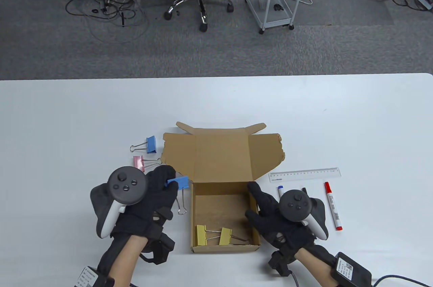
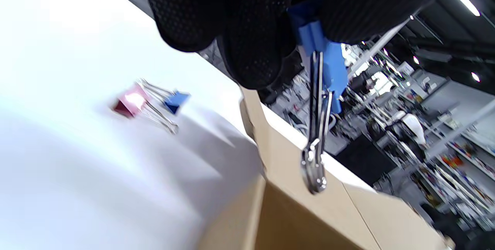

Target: Open four flaps of mailer box and unpack office supplies

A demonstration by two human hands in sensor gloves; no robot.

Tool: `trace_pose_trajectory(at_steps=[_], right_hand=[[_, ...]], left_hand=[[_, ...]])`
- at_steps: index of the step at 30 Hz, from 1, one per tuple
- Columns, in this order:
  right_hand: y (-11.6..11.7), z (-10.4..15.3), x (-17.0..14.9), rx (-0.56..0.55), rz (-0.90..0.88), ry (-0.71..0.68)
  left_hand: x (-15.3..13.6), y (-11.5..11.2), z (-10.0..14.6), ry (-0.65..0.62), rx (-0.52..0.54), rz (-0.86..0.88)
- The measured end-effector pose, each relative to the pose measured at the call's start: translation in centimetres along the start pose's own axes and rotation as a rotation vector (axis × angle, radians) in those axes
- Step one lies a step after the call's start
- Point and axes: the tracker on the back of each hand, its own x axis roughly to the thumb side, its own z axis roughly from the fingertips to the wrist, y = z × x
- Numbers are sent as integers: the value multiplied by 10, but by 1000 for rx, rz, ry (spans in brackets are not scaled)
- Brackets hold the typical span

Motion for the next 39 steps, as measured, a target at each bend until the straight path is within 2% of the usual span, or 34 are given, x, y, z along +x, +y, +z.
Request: trace_pose_trajectory(at_steps=[3, 6, 10, 14, 21, 25, 31, 39], right_hand=[[0, 0, 0, 5, -5, -1], [-1, 0, 0, 9, -7, 0], [-1, 0, 0, 9, -6, 1], [-1, -1, 0, 12, -6, 2], [-2, -1, 0, 18, -6, 4], [-2, -1, 0, 20, -7, 5], [-2, 0, 0, 24, -9, 6], [-2, 0, 0, 24, -6, 6]], left_hand=[[-25, 12, -8, 74, 28, 44], [-54, 12, -22, 162, 15, 49], [-84, 1, -41, 248, -2, 21], [-106, -19, -60, 284, -74, 50], [-123, -50, -86, 303, -153, 5], [-128, -61, -93, 306, -168, -4], [-128, -69, -95, 275, -67, -186], [-125, -67, -92, 311, -24, -257]])
